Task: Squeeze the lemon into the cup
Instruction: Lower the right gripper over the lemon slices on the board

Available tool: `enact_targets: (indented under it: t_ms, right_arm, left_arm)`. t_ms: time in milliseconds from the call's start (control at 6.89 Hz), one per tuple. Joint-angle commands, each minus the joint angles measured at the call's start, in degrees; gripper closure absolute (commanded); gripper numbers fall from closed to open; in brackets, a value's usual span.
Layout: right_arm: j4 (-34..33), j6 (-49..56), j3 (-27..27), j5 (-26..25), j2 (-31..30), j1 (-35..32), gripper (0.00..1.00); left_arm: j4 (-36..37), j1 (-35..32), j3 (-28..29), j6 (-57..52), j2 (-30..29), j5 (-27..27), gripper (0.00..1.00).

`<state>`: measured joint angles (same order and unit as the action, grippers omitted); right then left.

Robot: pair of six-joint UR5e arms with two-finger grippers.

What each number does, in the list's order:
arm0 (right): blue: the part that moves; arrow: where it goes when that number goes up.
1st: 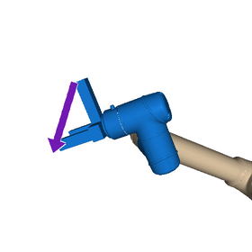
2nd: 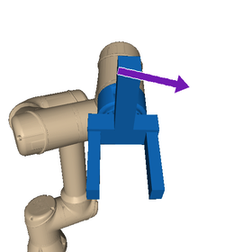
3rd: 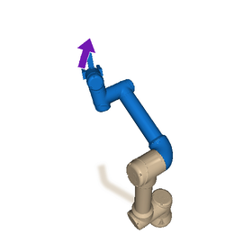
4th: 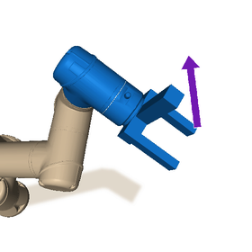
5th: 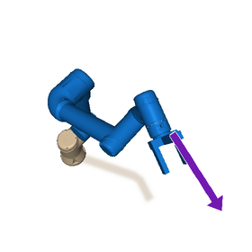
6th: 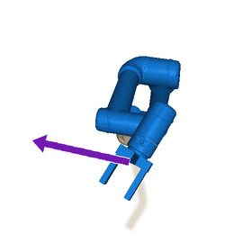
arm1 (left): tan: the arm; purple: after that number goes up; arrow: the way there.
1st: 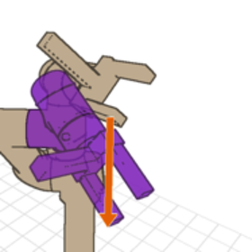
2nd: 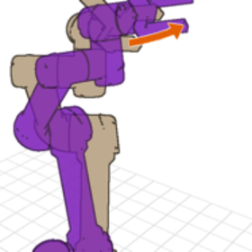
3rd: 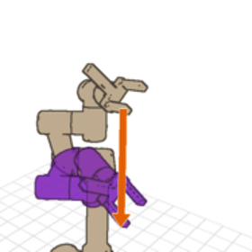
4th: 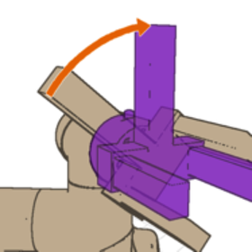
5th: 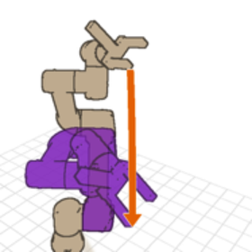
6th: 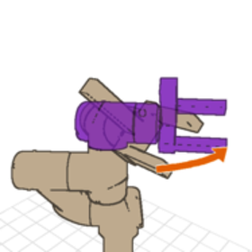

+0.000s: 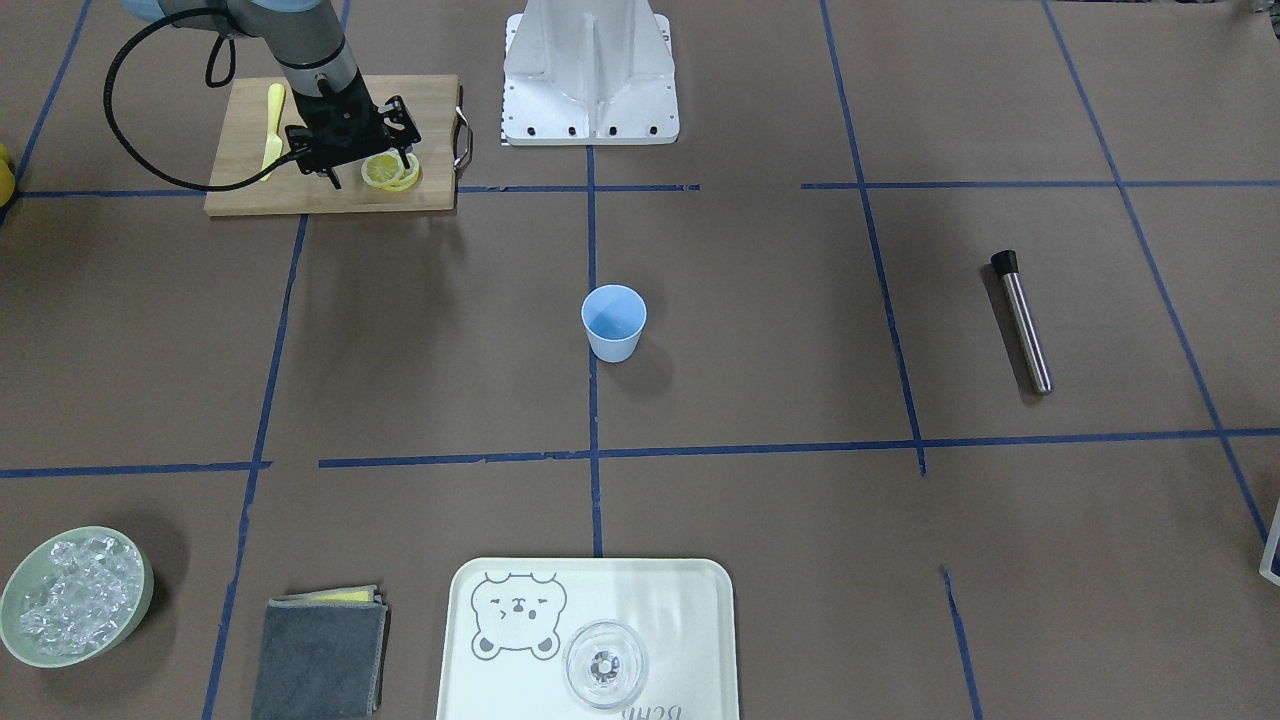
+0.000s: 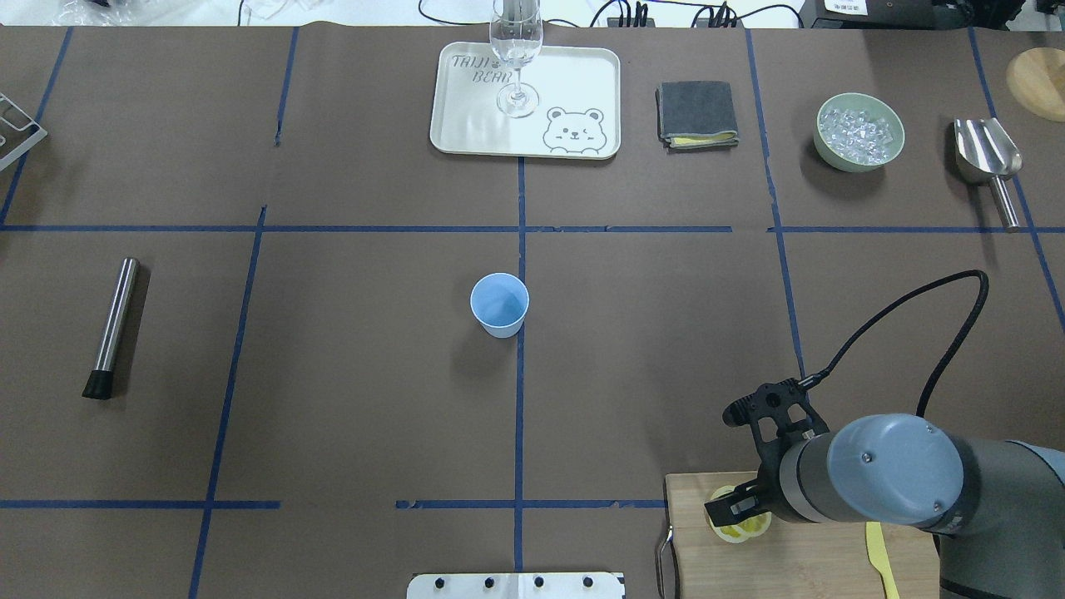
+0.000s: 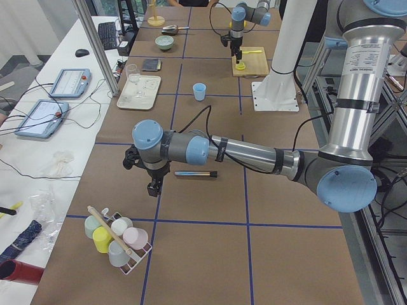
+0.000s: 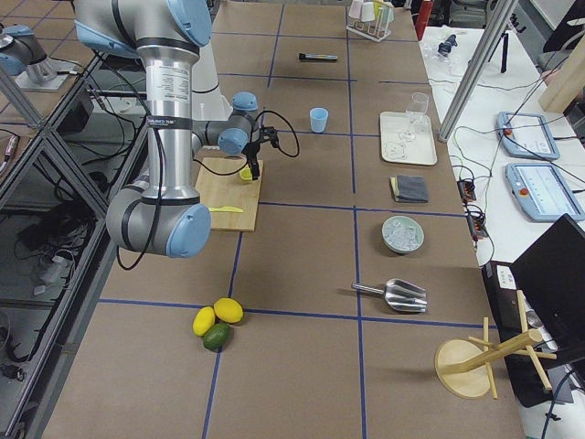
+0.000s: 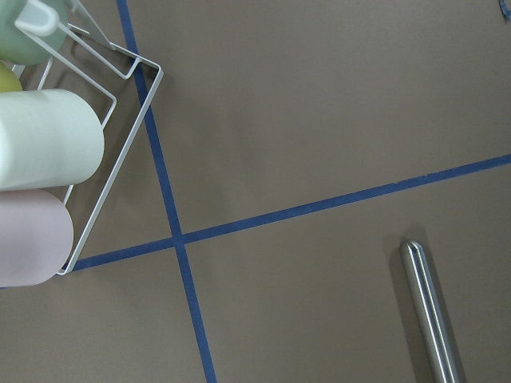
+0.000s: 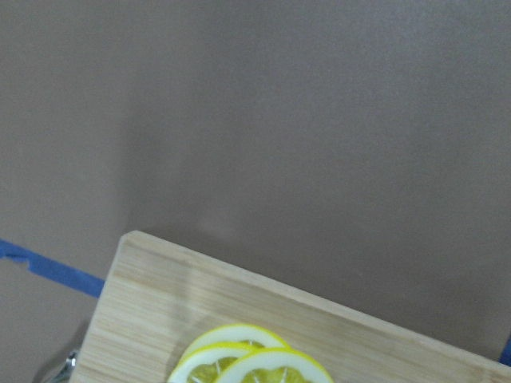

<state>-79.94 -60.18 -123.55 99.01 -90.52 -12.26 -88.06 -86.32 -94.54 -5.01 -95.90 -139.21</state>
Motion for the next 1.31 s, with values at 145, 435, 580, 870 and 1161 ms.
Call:
enact_targets:
  t_ms: [145,435,580,870,1161]
  right_arm:
    - [0.0,-4.7,0.1,-3.6,0.1,3.5,0.0]
    - [0.2,-10.4,0.2,-3.5,0.1,3.4,0.0]
    - [0.2,-13.6,0.3,-3.3,0.2,3.6,0.0]
    - [0.3,-15.8,0.5,-3.3,0.8,3.7,0.0]
    - [0.3,-15.8,1.0,-3.2,0.8,3.6,0.0]
  left_arm:
    - [0.1,-0.1,-0.7,0.0,0.8,0.0,0.0]
    - [0.1,-0.1,-2.7,0.1,1.8,0.0,0.0]
    - [0.1,-0.1,-2.8,0.1,1.8,0.0,0.0]
    - [0.1,-0.2,-2.9,0.1,1.9,-0.1,0.0]
    - [0.1,-0.2,-3.0,0.1,1.9,-0.1,0.0]
